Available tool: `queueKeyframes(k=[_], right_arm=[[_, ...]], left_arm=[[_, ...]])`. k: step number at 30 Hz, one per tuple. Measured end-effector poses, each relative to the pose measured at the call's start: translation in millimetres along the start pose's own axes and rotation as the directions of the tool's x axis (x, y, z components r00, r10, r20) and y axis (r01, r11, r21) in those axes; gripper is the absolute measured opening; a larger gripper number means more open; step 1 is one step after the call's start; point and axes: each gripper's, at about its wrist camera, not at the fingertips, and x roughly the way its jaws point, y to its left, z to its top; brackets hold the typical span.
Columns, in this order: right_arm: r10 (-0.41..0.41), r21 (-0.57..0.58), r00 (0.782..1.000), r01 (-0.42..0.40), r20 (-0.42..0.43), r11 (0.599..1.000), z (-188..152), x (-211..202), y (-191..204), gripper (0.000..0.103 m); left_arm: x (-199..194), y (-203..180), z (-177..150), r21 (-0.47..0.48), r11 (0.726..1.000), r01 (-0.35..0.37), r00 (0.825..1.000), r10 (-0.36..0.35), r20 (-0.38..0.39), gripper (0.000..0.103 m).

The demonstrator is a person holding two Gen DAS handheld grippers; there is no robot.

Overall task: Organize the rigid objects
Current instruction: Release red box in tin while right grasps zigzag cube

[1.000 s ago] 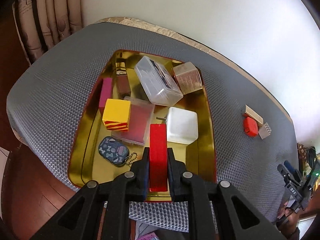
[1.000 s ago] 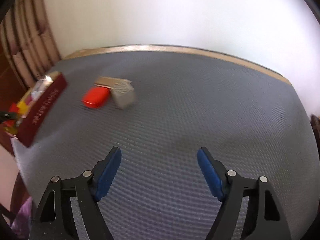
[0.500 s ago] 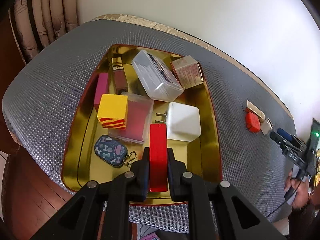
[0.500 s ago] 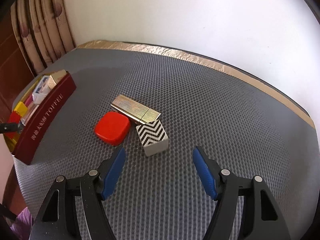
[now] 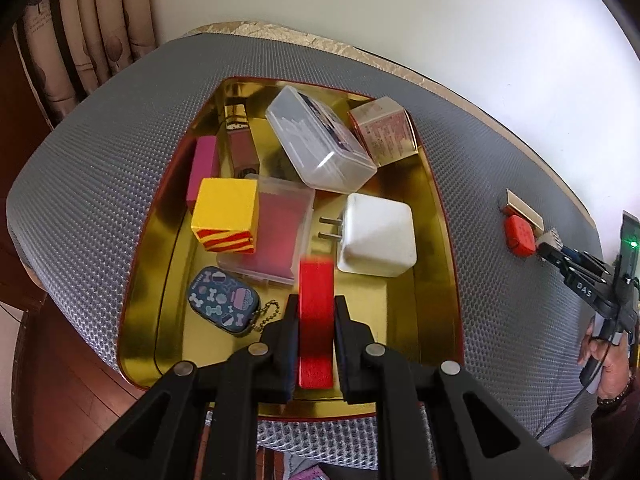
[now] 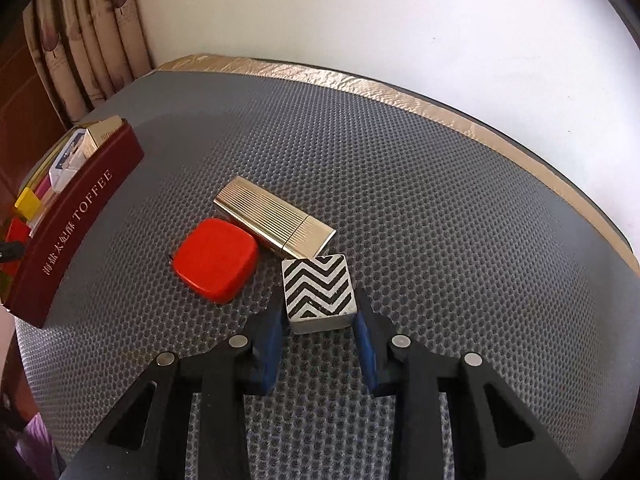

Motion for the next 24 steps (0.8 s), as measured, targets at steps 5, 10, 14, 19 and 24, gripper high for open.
queueKeyframes(k=[5, 10, 14, 19, 24], right_arm=[[0.012, 0.041, 0.998, -0.014, 0.056, 0.999, -8.6, -32.7, 6.6, 0.03], [0.091, 0.033, 0.987, -0.096, 0.132, 0.995, -5.9, -78.1, 31.1, 0.03], [0.214, -0.034, 0.962, -0.211, 0.171, 0.977, 12.3, -106.1, 75.5, 0.03], [0.36, -0.126, 0.924, -0.345, 0.128, 0.93, 27.7, -106.2, 147.5, 0.03], [0.394, -0.196, 0.917, -0.376, 0.064, 0.906, 33.0, -83.8, 207.4, 0.03]], left_arm=[[-10.4, 8.0, 2.1, -0.036, 0.999, 0.007, 1.0, -0.006, 0.028, 0.024], [-32.3, 12.8, 0.4, -0.067, 0.997, -0.041, 0.996, 0.046, 0.083, 0.025], [-56.6, 20.0, -9.0, -0.108, 0.988, -0.111, 0.984, 0.124, 0.13, 0.031], [-84.9, 34.6, -33.5, -0.151, 0.963, -0.225, 0.948, 0.252, 0.194, 0.044], [-92.0, 50.4, -42.4, -0.198, 0.942, -0.27, 0.918, 0.314, 0.241, 0.046]])
